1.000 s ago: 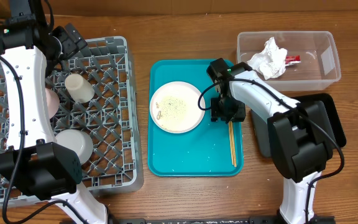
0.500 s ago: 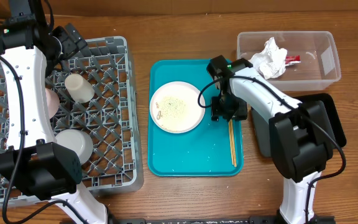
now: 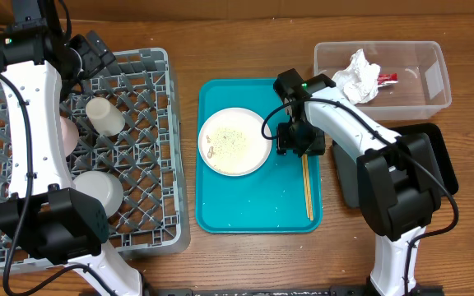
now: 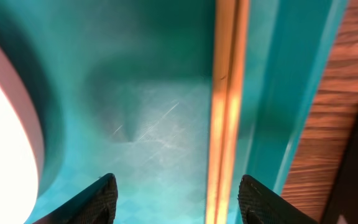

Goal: Sort waste into correct bins and load items into the dishwasher
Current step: 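Lower the right gripper and grasp one wooden chopstick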

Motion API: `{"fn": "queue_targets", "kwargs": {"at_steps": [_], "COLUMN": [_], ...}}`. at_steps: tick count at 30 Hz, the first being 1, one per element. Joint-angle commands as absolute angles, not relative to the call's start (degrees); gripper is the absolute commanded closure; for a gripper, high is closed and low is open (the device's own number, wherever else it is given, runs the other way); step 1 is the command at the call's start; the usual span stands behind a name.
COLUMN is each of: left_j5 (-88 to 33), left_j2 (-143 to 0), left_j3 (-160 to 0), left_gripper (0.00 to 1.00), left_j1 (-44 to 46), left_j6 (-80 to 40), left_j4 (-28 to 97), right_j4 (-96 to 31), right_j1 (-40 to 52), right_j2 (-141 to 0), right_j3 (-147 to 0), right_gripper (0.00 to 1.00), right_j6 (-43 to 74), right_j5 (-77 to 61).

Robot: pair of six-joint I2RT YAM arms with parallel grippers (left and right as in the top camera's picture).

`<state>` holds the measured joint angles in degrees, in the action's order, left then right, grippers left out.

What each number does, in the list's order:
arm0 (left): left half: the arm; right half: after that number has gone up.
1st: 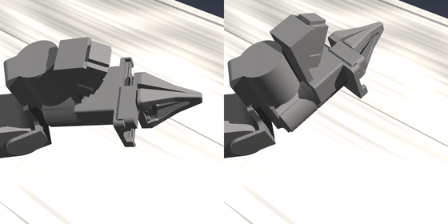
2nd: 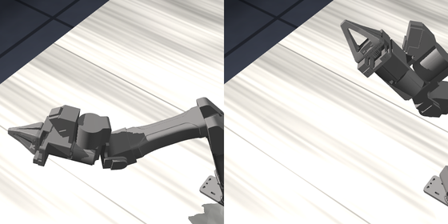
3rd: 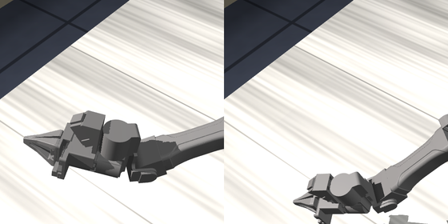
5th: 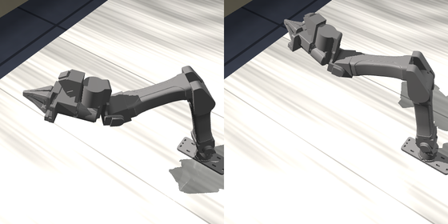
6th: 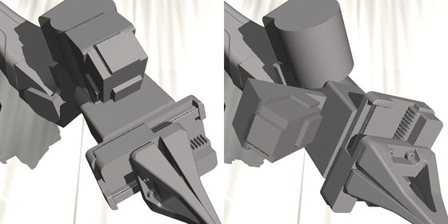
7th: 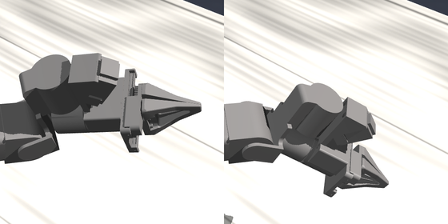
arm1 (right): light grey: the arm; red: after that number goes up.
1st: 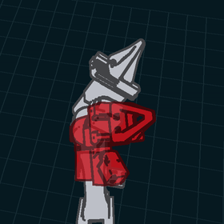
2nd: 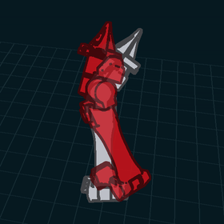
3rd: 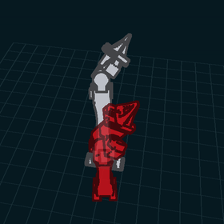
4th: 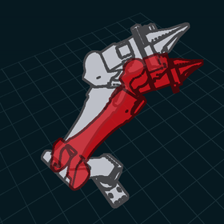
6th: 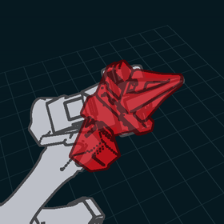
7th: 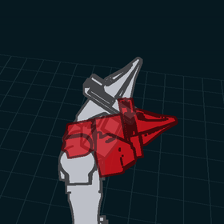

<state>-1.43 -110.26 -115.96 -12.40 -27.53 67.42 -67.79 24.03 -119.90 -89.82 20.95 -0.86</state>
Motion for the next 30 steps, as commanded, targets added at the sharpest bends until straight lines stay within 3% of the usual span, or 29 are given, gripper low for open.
{"fn": "queue_targets", "kwargs": {"at_steps": [1, 26, 30], "left_j5": [-0.9, -0.9, -0.9], "left_j2": [-110.3, -110.3, -110.3], "left_j3": [-116.3, -116.3, -116.3], "left_gripper": [0.00, 0.00, 0.00], "left_j1": [-12.3, -12.3, -12.3], "left_j6": [-28.5, -28.5, -28.5], "left_j4": [67.2, 67.2, 67.2], "right_j4": [-67.5, -62.3, -60.1], "right_j1": [24.0, 24.1, 24.1], "right_j2": [-119.8, -119.8, -119.8], "right_j3": [-89.3, -85.5, -84.2], "right_gripper": [0.36, 0.35, 0.39], "right_j6": [20.8, 20.8, 20.8], "right_j5": [-3.6, -3.1, -3.1]}}
